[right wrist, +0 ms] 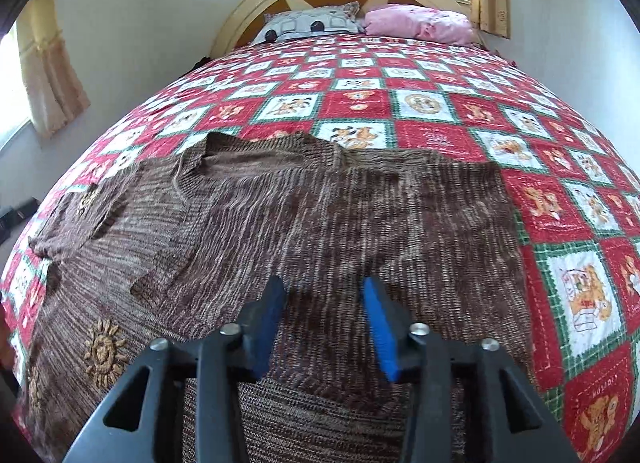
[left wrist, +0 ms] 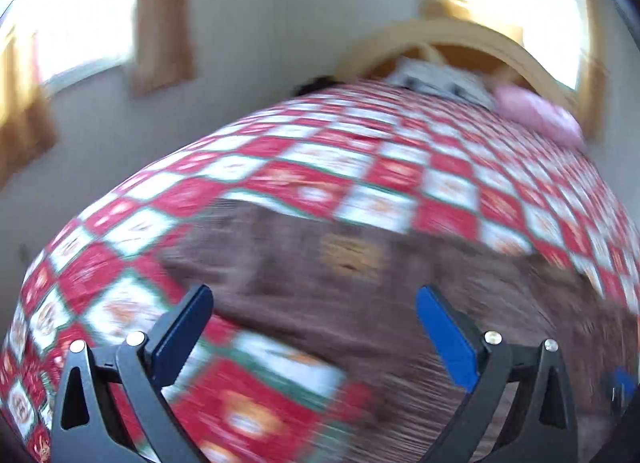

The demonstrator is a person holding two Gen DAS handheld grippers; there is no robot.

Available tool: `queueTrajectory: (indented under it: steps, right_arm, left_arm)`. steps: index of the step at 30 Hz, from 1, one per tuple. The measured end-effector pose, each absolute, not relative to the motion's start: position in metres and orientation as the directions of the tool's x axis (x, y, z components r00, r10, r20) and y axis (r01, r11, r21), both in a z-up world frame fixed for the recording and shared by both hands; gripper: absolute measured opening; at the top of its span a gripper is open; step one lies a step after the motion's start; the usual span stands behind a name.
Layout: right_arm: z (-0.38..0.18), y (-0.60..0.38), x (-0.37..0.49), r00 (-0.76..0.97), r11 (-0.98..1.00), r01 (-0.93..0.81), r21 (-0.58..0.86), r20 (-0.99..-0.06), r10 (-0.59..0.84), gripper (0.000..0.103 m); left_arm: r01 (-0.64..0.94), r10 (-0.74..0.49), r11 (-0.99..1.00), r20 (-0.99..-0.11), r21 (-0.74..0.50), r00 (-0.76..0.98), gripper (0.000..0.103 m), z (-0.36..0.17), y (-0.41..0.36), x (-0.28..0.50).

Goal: Fold small clothes
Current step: 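Grasp the other sleeve with the left gripper and fold it across the body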

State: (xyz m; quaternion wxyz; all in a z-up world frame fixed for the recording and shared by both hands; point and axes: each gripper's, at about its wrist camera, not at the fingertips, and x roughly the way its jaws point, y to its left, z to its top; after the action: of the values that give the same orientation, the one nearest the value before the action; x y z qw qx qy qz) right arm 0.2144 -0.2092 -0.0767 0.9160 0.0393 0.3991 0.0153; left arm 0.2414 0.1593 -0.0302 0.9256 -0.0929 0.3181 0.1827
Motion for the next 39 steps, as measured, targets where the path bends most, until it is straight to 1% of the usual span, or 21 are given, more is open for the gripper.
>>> queueTrajectory:
  steps: [1,4,5,6,8,11,12,14,16,17,18,19,20,26,31,35,39]
  right_arm:
    - [-0.077,-0.208,0.214,0.681,0.997,-0.001,0.08,-0.73,0.059,0.052]
    - [-0.079,-0.202,0.215,0.68,0.999,-0.001,0.052,-0.732,0.039,0.053]
    - [-0.079,-0.201,0.212,0.681,0.999,-0.002,0.045,-0.732,0.034,0.053]
    - [-0.079,-0.2,0.211,0.681,0.999,-0.003,0.042,-0.732,0.033,0.054]
    - [-0.079,-0.201,0.214,0.681,0.999,-0.006,0.051,-0.731,0.042,0.055]
    - [-0.079,-0.204,0.214,0.682,0.998,-0.007,0.069,-0.729,0.055,0.055]
    - [-0.079,-0.204,0.214,0.683,0.997,-0.007,0.075,-0.728,0.059,0.055]
    - [-0.079,-0.204,0.213,0.683,0.997,-0.007,0.078,-0.728,0.062,0.055]
    - [-0.079,-0.204,0.213,0.683,0.997,-0.007,0.076,-0.728,0.06,0.055]
    - [-0.079,-0.204,0.213,0.683,0.997,-0.007,0.076,-0.728,0.06,0.055]
    - [-0.079,-0.205,0.213,0.683,0.997,-0.007,0.076,-0.728,0.06,0.055]
    - [-0.079,-0.204,0.213,0.683,0.997,-0.007,0.078,-0.728,0.061,0.055]
    - [-0.079,-0.204,0.213,0.683,0.997,-0.006,0.079,-0.727,0.062,0.055]
    - [-0.078,-0.206,0.213,0.685,0.996,-0.008,0.094,-0.724,0.074,0.055]
    - [-0.078,-0.206,0.213,0.685,0.996,-0.008,0.094,-0.724,0.074,0.055]
    - [-0.078,-0.207,0.213,0.686,0.995,-0.009,0.104,-0.723,0.082,0.055]
    - [-0.078,-0.207,0.213,0.687,0.994,-0.009,0.108,-0.722,0.085,0.055]
  left_arm:
    - [-0.44,0.29,0.894,-0.64,-0.084,0.711,0.103,-0.032,0.182,0.244]
    - [-0.549,0.296,0.817,-0.688,-0.177,0.663,0.102,-0.045,0.239,0.251]
    - [-0.577,0.296,0.792,-0.702,-0.198,0.647,0.099,-0.051,0.255,0.254]
    - [-0.598,0.299,0.774,-0.714,-0.207,0.633,0.092,-0.058,0.267,0.258]
    - [-0.624,0.303,0.756,-0.739,-0.199,0.602,0.085,-0.07,0.281,0.268]
    - [-0.613,0.243,0.758,-0.776,-0.222,0.582,0.072,-0.09,0.291,0.282]
    - [-0.609,0.233,0.761,-0.781,-0.224,0.579,0.072,-0.094,0.292,0.285]
    - [-0.606,0.287,0.779,-0.765,-0.165,0.577,0.072,-0.097,0.285,0.29]
    - [-0.601,0.303,0.788,-0.768,-0.131,0.564,0.068,-0.098,0.28,0.293]
    - [-0.599,0.302,0.789,-0.766,-0.133,0.567,0.058,-0.097,0.28,0.293]
    - [-0.596,0.295,0.79,-0.762,-0.144,0.576,0.035,-0.096,0.282,0.292]
    - [-0.583,0.272,0.794,-0.757,-0.172,0.594,0.021,-0.095,0.285,0.291]
    - [-0.567,0.243,0.798,-0.754,-0.202,0.61,0.012,-0.095,0.287,0.291]
    - [-0.529,0.231,0.827,-0.741,-0.192,0.63,0.01,-0.089,0.282,0.295]
    - [-0.464,0.238,0.87,-0.682,-0.168,0.692,0.01,-0.058,0.253,0.304]
    - [-0.3,0.16,0.943,-0.601,-0.141,0.783,0.009,-0.022,0.186,0.308]
    - [-0.088,0.029,0.993,-0.542,-0.084,0.84,0.009,-0.008,0.094,0.293]
